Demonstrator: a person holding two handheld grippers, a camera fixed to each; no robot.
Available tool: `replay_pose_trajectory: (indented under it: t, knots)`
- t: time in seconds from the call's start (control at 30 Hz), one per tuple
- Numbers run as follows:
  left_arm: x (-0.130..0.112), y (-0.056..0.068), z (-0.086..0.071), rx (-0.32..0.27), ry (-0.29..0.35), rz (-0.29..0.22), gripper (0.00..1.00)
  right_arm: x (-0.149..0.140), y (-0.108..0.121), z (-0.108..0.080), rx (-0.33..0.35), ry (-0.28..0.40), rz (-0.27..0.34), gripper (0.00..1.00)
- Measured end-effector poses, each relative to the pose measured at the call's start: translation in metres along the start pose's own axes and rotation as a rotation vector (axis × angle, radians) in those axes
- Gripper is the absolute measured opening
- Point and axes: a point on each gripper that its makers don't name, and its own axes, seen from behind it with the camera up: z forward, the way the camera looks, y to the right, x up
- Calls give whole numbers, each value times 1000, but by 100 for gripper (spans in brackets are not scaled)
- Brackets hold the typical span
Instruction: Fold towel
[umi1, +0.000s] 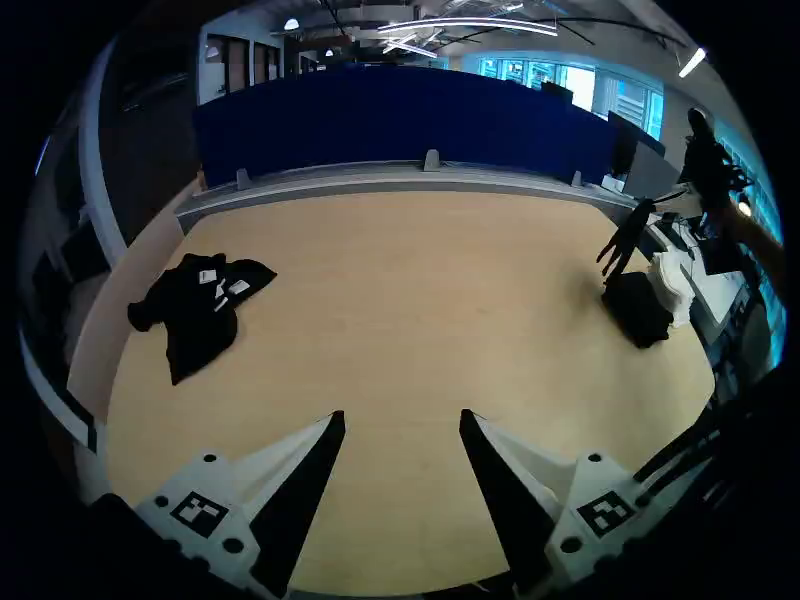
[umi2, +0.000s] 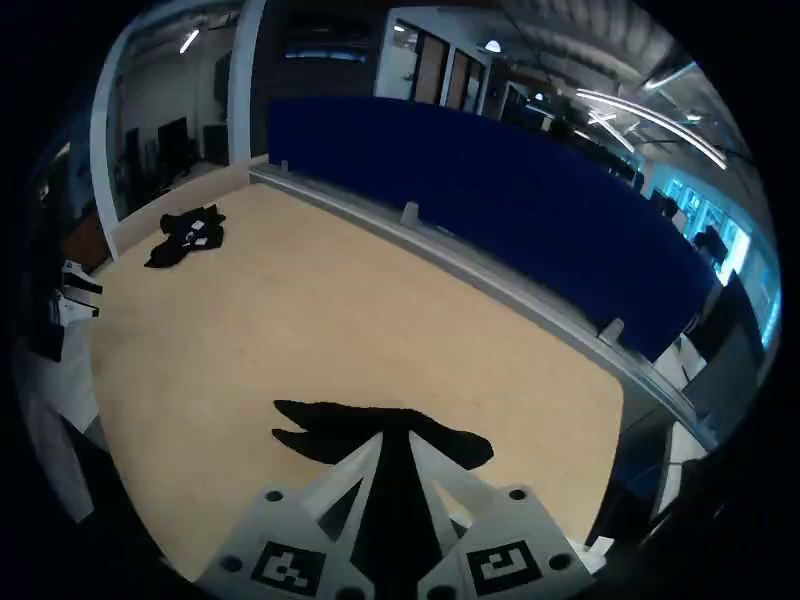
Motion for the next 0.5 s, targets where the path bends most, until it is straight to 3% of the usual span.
replay_pose_trajectory:
  t: [0.5]
  knots:
    - [3, 13, 6, -22, -2, 22, 85, -82, -2, -25, -31, -93, 64, 3]
